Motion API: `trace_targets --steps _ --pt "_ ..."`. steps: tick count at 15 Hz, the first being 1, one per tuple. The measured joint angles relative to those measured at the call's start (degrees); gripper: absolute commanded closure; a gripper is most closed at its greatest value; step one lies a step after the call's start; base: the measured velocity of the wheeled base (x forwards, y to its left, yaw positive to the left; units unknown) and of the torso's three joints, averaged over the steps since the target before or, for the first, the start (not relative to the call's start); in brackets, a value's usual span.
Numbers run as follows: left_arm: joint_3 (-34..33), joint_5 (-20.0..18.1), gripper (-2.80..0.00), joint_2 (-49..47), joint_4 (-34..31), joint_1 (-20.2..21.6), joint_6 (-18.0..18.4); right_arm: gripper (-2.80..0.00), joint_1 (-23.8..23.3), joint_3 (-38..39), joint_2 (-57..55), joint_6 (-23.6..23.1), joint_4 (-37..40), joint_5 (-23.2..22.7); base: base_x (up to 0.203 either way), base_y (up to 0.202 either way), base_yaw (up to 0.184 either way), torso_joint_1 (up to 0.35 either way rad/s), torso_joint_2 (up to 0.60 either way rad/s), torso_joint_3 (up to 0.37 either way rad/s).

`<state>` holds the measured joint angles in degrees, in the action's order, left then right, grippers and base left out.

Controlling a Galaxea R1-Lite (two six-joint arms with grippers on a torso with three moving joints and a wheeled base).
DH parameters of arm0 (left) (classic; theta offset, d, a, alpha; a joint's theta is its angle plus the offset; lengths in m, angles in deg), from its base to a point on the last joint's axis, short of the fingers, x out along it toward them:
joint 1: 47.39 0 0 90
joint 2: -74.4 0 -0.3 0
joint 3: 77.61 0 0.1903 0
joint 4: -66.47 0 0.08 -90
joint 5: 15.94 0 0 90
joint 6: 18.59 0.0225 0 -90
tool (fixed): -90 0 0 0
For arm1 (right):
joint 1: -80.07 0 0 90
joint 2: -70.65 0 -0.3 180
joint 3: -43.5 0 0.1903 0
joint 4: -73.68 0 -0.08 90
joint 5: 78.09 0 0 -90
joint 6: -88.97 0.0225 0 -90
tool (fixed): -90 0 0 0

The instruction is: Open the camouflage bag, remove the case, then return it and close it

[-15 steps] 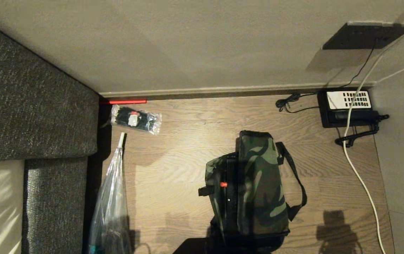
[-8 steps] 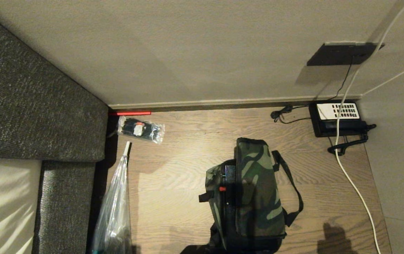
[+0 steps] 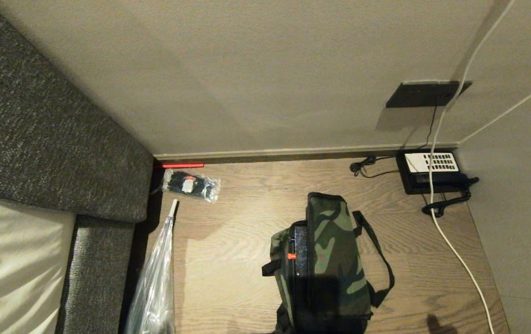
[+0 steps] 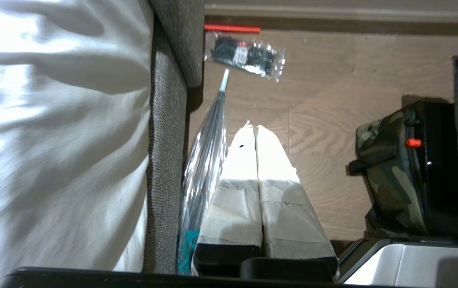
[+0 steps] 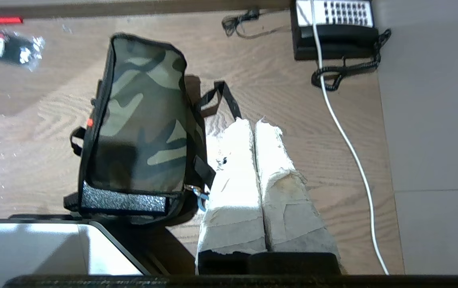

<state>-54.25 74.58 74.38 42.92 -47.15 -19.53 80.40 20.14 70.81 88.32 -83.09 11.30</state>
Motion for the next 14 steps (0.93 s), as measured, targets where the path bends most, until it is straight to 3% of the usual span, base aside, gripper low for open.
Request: trace_targets --steps 14 --pt "0.0 0.0 0.00 0.0 0.0 0.0 -0.1 0.00 0.0 0.0 0.0 0.4 0.0 0.1 0.000 0.000 0.000 0.004 0.00 0.202"
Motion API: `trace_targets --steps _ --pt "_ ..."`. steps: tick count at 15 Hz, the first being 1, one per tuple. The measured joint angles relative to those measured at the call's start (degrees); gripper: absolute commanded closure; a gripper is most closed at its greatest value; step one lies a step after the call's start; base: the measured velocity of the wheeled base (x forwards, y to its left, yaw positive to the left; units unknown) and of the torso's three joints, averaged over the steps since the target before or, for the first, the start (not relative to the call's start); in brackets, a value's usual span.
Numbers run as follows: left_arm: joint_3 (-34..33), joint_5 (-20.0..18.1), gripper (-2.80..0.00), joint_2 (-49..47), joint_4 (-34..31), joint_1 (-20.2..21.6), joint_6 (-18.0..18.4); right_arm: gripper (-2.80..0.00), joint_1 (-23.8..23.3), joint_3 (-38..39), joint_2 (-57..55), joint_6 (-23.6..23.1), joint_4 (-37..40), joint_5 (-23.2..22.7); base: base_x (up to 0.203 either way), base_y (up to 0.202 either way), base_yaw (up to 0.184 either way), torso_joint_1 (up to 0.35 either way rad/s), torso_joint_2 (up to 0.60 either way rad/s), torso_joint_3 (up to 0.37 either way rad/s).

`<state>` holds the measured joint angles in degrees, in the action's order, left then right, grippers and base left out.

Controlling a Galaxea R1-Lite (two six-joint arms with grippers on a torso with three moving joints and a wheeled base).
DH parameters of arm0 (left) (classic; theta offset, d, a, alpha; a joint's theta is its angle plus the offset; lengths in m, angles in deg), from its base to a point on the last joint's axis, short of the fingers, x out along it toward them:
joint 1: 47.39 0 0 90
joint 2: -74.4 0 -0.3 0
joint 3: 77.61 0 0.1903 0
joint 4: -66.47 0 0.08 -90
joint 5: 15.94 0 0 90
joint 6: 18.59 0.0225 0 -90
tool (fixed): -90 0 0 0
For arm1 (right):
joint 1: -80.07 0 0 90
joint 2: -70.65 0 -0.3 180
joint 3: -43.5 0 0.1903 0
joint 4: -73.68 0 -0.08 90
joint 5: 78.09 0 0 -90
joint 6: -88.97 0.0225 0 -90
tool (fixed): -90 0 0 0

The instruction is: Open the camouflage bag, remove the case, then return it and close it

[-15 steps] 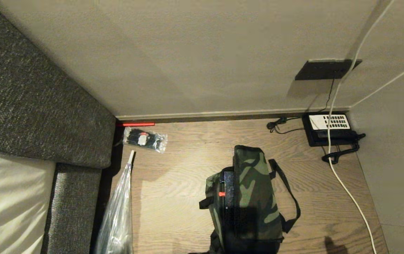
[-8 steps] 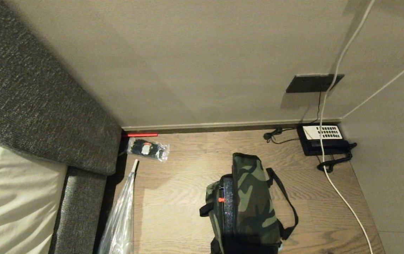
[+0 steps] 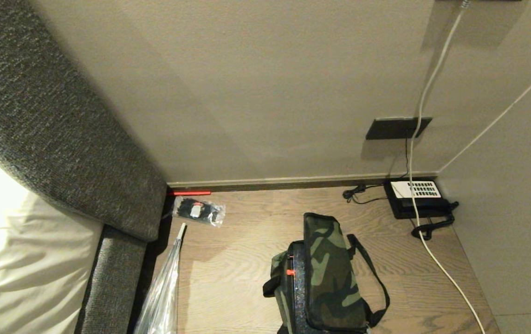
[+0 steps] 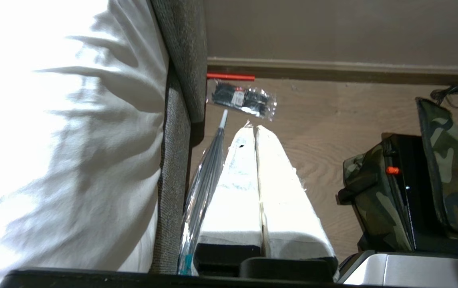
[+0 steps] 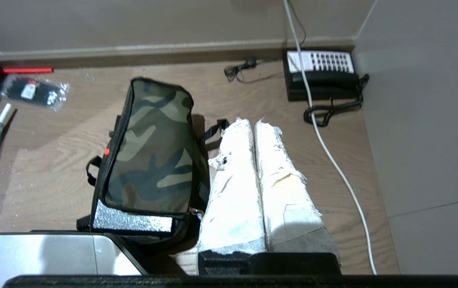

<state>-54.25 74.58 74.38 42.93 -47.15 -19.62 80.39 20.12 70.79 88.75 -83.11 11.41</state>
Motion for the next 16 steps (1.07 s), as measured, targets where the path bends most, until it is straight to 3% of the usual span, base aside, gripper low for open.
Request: trace_targets --steps 16 --pt "0.0 0.0 0.00 0.0 0.0 0.0 -0.1 0.00 0.0 0.0 0.0 0.0 0.0 0.0 0.000 0.000 0.000 0.004 0.00 0.202"
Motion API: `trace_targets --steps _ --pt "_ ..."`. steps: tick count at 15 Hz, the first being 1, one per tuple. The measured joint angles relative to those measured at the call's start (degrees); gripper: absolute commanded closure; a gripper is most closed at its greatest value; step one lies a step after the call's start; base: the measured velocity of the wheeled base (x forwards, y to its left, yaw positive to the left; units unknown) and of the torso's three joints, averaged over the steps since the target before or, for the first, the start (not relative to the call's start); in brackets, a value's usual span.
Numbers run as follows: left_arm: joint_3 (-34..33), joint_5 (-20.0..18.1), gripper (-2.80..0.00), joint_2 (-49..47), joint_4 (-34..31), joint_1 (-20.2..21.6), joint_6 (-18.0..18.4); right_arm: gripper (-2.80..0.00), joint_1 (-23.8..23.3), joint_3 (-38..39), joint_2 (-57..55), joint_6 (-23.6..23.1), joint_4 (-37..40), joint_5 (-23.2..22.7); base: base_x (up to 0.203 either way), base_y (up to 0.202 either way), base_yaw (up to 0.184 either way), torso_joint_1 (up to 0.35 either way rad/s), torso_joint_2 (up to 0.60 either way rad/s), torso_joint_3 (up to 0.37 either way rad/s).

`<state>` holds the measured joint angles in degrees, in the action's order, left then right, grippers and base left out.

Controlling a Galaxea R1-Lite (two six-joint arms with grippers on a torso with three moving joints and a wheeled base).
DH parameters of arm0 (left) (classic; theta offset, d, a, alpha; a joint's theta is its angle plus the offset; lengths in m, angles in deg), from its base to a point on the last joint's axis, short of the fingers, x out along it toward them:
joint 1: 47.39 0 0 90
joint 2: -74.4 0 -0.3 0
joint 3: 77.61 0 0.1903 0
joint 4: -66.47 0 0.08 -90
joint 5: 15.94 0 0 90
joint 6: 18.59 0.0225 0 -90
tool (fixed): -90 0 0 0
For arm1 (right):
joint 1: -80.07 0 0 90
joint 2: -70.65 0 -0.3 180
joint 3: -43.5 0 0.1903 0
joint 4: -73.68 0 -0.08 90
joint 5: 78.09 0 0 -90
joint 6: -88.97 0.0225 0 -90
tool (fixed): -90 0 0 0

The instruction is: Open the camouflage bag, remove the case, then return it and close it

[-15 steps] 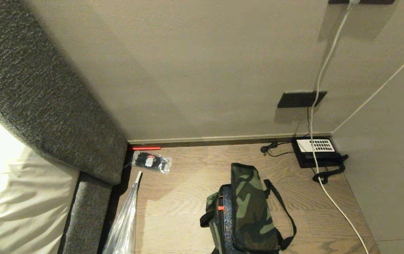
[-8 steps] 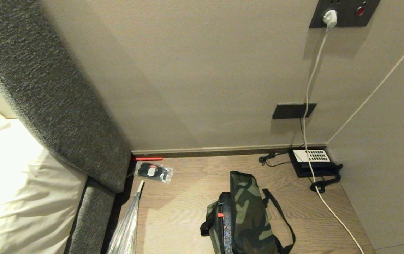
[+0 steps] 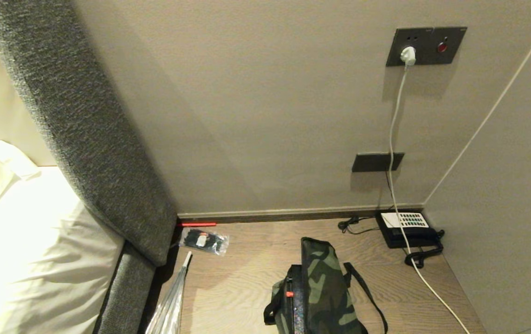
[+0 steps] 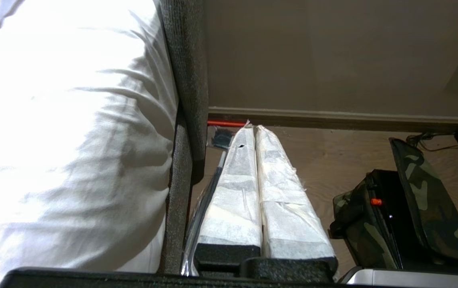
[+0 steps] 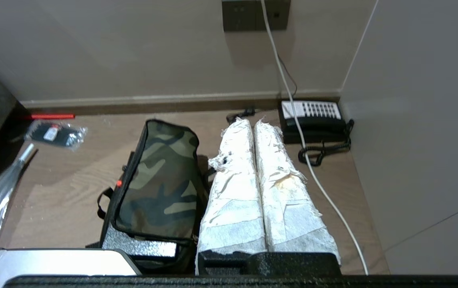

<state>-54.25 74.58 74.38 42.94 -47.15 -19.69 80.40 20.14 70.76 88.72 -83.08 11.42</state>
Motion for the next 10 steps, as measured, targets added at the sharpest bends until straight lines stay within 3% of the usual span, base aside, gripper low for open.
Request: trace_targets --steps 10 --pt "0.0 0.0 0.00 0.0 0.0 0.0 0.0 0.00 0.0 0.0 0.0 0.0 0.0 0.0 0.000 0.000 0.000 0.002 0.00 0.202"
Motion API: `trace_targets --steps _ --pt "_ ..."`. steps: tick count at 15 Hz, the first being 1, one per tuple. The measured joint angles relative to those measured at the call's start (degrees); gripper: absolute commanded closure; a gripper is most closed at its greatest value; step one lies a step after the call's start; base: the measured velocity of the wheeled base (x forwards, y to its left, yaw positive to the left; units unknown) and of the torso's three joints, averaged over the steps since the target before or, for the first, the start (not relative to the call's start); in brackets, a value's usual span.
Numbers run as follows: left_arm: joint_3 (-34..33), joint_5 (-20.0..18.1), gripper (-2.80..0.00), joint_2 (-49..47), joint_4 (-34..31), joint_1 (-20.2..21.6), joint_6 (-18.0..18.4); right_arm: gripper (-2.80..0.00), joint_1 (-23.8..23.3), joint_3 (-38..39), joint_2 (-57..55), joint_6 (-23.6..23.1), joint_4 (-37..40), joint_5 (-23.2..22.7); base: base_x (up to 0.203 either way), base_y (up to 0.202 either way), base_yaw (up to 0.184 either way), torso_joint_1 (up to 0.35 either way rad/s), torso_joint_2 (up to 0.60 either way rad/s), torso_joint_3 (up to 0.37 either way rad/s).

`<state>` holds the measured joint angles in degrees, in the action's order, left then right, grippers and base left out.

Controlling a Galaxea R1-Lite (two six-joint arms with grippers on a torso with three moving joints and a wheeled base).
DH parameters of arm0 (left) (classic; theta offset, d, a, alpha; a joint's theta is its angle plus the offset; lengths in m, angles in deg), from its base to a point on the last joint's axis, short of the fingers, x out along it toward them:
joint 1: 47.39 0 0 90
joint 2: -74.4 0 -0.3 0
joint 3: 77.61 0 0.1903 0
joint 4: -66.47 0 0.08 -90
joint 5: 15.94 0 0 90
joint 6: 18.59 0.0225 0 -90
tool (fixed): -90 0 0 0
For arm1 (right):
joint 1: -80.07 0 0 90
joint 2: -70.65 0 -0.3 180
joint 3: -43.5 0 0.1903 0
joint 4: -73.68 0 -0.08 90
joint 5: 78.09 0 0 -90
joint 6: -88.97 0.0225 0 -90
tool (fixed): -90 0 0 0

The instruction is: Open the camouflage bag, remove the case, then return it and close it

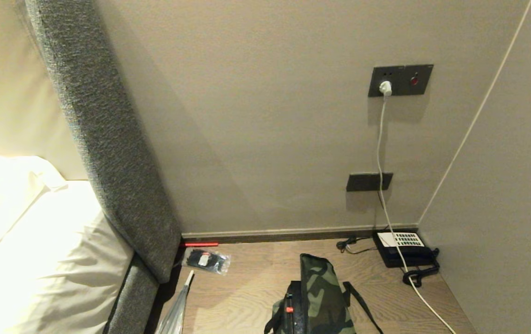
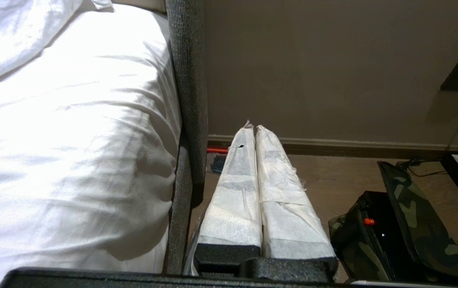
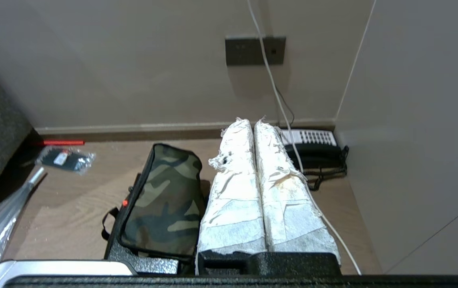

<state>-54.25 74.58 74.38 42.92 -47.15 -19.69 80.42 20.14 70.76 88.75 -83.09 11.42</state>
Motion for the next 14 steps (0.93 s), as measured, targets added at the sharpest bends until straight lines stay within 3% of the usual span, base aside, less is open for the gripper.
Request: trace_targets --steps 5,14 --pt "0.0 0.0 0.00 0.0 0.0 0.0 0.1 0.00 0.0 0.0 0.0 -0.1 0.1 0.0 0.000 0.000 0.000 0.000 0.00 0.189" --pt "0.0 -0.1 0.00 0.0 0.0 0.0 0.3 0.00 0.0 0.0 0.0 0.0 0.0 0.0 0.000 0.000 0.000 0.000 0.00 0.018"
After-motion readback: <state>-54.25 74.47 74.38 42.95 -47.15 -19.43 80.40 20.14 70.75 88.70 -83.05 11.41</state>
